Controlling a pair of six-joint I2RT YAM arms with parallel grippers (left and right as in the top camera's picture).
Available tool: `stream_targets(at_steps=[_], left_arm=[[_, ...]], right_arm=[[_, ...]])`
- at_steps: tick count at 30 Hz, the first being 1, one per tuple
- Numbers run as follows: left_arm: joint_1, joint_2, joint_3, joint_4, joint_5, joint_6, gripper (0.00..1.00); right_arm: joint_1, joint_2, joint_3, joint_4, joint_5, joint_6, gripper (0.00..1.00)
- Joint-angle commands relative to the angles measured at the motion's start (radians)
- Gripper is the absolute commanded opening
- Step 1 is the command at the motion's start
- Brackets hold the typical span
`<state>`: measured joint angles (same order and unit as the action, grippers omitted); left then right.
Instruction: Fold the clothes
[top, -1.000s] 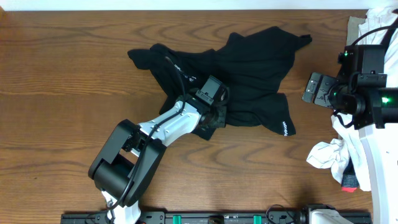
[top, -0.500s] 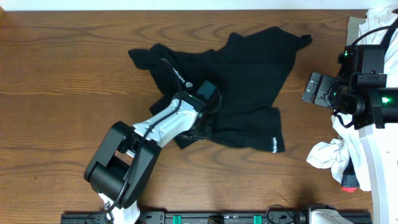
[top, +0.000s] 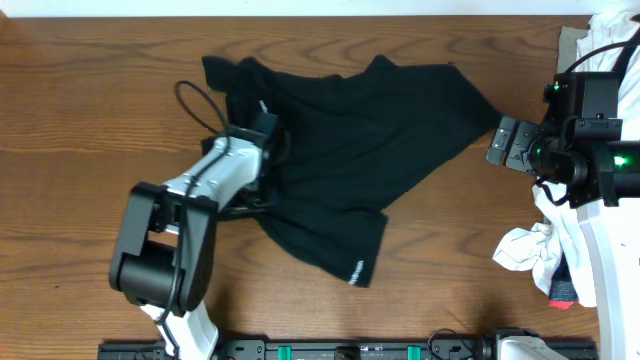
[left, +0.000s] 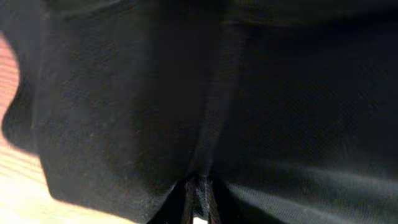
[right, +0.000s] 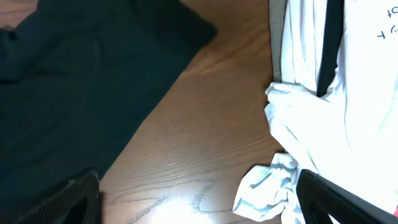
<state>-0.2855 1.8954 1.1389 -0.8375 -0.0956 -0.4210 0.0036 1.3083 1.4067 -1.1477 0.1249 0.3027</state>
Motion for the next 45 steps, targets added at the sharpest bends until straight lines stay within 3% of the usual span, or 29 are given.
stream_targets(at_steps=[1, 7, 15, 20, 27, 29, 35, 45], left_arm=[[0.069, 0.019, -0.020, -0.004, -0.056, 0.016, 0.10], [0.177, 0.018, -0.013, 0.001, -0.200, 0.027, 0.11], [0.271, 0.014, 0.050, 0.023, -0.205, 0.026, 0.12], [0.274, -0.038, 0.162, -0.068, -0.200, 0.025, 0.27], [0.273, -0.220, 0.219, -0.204, 0.068, 0.023, 0.39], [0.273, -0.264, 0.219, -0.242, 0.139, 0.023, 0.98], [0.273, -0.306, 0.217, -0.364, 0.241, 0.023, 0.98], [0.194, -0.308, 0.144, -0.415, 0.243, 0.023, 0.98]], right_arm=[[-0.007, -0.001, 0.003, 0.000, 0.006, -0.004, 0.99], [-0.007, -0.001, 0.003, 0.000, 0.006, -0.004, 0.99], [-0.007, -0.001, 0.003, 0.000, 0.006, -0.004, 0.99], [-0.007, -0.001, 0.003, 0.000, 0.006, -0.004, 0.99], [-0.007, -0.001, 0.003, 0.000, 0.006, -0.004, 0.99], [-0.007, -0.001, 0.003, 0.000, 0.006, -0.004, 0.99], [-0.007, -0.001, 0.003, 0.000, 0.006, -0.004, 0.99], [-0.007, -0.001, 0.003, 0.000, 0.006, -0.004, 0.99]])
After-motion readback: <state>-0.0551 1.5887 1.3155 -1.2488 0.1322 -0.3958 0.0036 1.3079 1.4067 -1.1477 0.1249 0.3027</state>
